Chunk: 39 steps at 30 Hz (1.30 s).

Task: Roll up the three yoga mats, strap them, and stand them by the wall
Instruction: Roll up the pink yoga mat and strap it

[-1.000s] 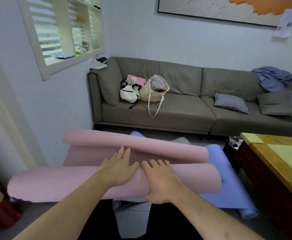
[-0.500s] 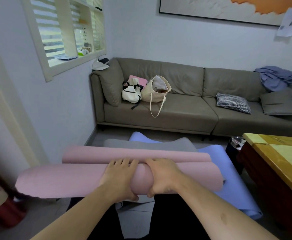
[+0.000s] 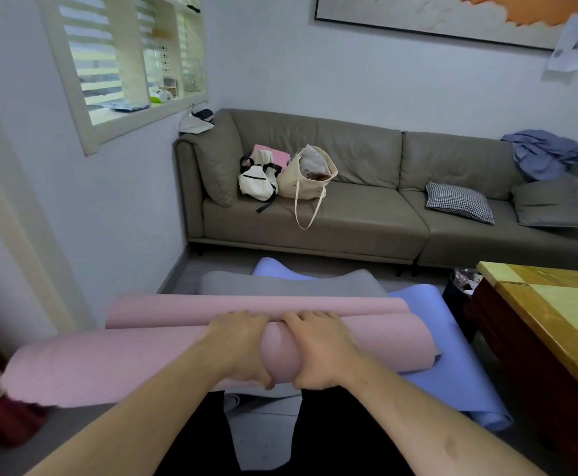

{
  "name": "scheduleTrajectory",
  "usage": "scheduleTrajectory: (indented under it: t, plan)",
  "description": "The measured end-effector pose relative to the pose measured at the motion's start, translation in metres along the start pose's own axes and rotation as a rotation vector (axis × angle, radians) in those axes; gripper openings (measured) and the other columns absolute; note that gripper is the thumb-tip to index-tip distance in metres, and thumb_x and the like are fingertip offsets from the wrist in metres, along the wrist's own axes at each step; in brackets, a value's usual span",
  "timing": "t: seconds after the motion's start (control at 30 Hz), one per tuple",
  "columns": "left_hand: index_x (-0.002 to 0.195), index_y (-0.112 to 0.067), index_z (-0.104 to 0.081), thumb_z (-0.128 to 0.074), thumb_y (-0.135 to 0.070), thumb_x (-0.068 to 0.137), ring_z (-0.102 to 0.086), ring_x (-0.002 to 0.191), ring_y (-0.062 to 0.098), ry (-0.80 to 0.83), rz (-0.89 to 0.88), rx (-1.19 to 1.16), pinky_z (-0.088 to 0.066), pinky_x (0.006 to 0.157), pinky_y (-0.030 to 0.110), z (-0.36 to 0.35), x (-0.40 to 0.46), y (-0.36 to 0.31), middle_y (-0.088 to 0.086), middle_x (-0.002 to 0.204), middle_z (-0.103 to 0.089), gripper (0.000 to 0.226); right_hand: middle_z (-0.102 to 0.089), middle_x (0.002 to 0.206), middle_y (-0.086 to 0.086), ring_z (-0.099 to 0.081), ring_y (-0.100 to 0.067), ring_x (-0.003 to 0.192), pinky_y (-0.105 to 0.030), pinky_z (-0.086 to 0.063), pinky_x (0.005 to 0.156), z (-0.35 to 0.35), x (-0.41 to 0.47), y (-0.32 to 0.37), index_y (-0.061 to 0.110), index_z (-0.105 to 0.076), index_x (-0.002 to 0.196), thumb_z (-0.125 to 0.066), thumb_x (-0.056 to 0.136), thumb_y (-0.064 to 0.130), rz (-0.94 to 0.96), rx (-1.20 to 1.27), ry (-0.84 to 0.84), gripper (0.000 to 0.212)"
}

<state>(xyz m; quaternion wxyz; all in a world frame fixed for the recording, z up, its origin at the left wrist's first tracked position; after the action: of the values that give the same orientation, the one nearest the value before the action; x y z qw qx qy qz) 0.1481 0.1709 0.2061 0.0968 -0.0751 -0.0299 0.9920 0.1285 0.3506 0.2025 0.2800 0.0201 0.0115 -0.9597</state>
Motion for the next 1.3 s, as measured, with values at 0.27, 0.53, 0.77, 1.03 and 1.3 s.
scheduleTrajectory:
  t: [0.27, 0.53, 0.77, 1.03, 1.3]
  plan:
    - [0.128, -0.022, -0.044, -0.083, -0.051, 0.057, -0.059, 0.113, 0.024, -0.081, 0.042, 0.168, -0.045, 0.093, 0.037, -0.014, -0.013, -0.015, 0.001, 0.128, -0.059, 0.086, -0.065, 0.129, 0.001, -0.062, -0.027, 0.117, -0.038, -0.048, 0.09, 0.014, 0.005, -0.004, 0.034, -0.044, 0.141, -0.079, 0.07, 0.058, -0.083, 0.21, 0.131, 0.083]
    - [0.127, -0.026, -0.043, -0.077, -0.057, 0.057, -0.06, 0.111, 0.024, -0.073, -0.008, 0.119, -0.044, 0.09, 0.038, -0.012, -0.015, -0.015, -0.003, 0.125, -0.06, 0.084, -0.056, 0.155, -0.006, -0.05, -0.032, 0.142, -0.044, -0.04, 0.104, 0.019, 0.023, -0.009, 0.045, -0.025, 0.163, -0.031, 0.105, 0.054, -0.297, 0.343, 0.199, 0.058]
    - [0.133, -0.024, -0.062, -0.032, -0.082, 0.093, -0.06, 0.122, 0.025, 0.205, 0.128, -0.288, -0.047, 0.1, 0.042, 0.01, 0.009, 0.011, -0.001, 0.138, -0.065, 0.076, -0.041, 0.167, 0.005, -0.044, -0.03, 0.148, -0.045, -0.039, 0.114, 0.013, 0.018, -0.006, 0.035, -0.028, 0.164, -0.026, 0.11, 0.048, -0.212, 0.259, 0.142, 0.056]
    - [0.165, -0.023, -0.003, -0.031, -0.059, 0.103, -0.059, 0.128, 0.031, 0.152, 0.213, -0.304, -0.044, 0.101, 0.041, 0.011, 0.011, 0.002, 0.008, 0.139, -0.065, 0.076, -0.049, 0.16, 0.002, -0.051, -0.026, 0.14, -0.046, -0.039, 0.111, -0.002, 0.013, -0.011, 0.029, -0.04, 0.156, -0.027, 0.11, 0.049, -0.148, 0.176, 0.066, 0.052]
    - [0.166, -0.03, 0.0, -0.032, -0.068, 0.101, -0.035, 0.151, 0.027, 0.068, 0.15, -0.307, -0.035, 0.116, 0.048, 0.007, 0.005, 0.0, 0.003, 0.172, -0.023, 0.081, -0.045, 0.142, 0.001, -0.046, -0.026, 0.126, -0.047, -0.037, 0.112, -0.012, -0.02, -0.005, 0.027, -0.026, 0.156, -0.074, 0.064, 0.078, 0.078, -0.098, 0.005, 0.116]
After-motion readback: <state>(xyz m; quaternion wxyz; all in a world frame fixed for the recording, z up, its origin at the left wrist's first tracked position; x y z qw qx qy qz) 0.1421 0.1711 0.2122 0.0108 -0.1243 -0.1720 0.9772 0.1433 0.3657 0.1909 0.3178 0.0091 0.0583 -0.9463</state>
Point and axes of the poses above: each hand's wrist, its own x-axis towards the middle knuckle, its own z-axis out of the back of the hand, y = z × x, the point moved 2 cm from there along x, towards the middle knuckle
